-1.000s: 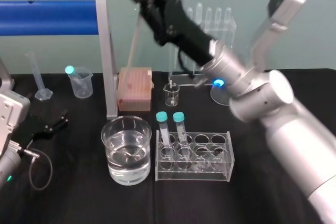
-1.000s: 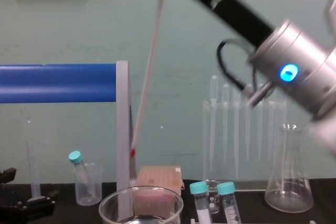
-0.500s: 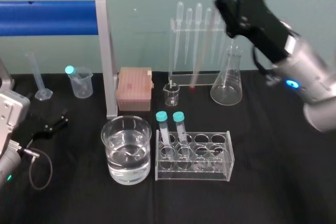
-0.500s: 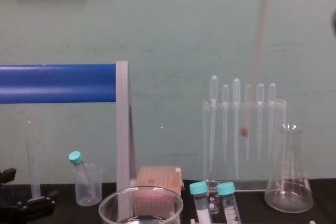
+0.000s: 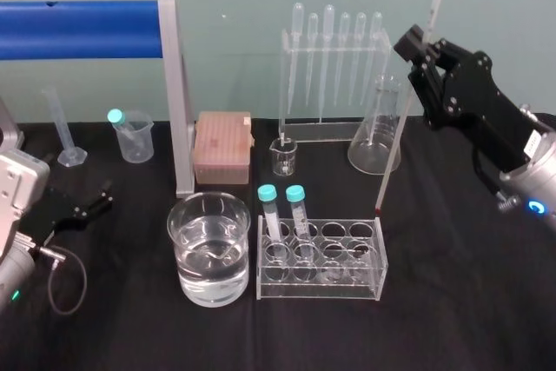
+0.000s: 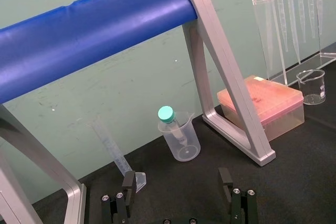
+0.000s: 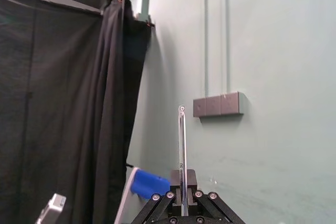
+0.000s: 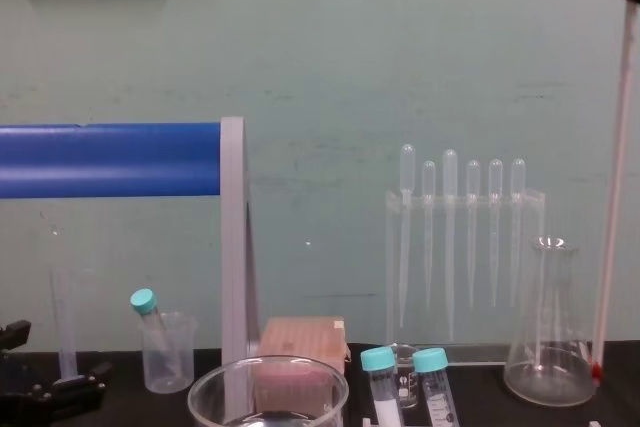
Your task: Hold the thermometer with one hand and immerse one end into the beaker, then reinsert it into the test tube rack.
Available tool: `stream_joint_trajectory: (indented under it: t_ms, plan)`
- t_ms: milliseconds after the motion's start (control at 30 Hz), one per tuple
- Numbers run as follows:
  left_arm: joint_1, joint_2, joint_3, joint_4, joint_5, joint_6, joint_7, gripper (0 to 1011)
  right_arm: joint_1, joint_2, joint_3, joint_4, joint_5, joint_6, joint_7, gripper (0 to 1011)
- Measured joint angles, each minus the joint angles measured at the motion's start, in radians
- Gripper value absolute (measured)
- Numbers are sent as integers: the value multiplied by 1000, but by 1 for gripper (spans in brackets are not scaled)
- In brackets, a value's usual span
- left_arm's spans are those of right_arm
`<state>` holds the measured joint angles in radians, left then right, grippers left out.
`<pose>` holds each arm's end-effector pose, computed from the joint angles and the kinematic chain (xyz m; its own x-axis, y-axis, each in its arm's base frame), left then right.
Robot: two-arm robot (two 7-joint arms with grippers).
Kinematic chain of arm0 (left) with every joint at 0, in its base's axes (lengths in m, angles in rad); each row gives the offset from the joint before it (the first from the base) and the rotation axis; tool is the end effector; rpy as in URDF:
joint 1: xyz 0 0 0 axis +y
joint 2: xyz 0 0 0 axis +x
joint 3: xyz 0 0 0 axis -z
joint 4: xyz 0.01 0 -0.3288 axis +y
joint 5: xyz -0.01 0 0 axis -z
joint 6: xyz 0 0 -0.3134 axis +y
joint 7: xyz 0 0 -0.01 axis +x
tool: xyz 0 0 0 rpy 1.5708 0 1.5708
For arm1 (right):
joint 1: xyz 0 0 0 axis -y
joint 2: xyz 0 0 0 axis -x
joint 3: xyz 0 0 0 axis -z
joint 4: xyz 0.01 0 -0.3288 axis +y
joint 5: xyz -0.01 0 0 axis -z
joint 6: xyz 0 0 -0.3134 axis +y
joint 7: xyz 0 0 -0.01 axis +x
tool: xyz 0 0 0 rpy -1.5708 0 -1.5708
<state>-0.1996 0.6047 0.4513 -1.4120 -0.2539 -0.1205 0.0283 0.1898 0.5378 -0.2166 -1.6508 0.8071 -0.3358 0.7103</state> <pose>0.3688 0.1035 -0.3344 0.2921 0.8803 0.3738 -0.9553 0.2872 0.0702 0.3764 -0.0998 -0.2355 0.7683 -0.6294 0.1166 0.5039 0.7071 0.4960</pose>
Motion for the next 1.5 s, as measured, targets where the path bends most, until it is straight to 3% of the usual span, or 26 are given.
stream_joint_trajectory:
  t_ms: [233, 600, 1500]
  plan:
    - [0, 0, 0, 0, 0, 0, 0, 1008, -6, -15, 0, 52, -3, -2, 21, 57]
    - [0, 0, 0, 0, 0, 0, 0, 1008, 59, -51, -31, 171, -15, -32, 93, 57]
    - [0, 0, 0, 0, 0, 0, 0, 1008, 120, -99, -83, 324, 3, -38, 176, 56]
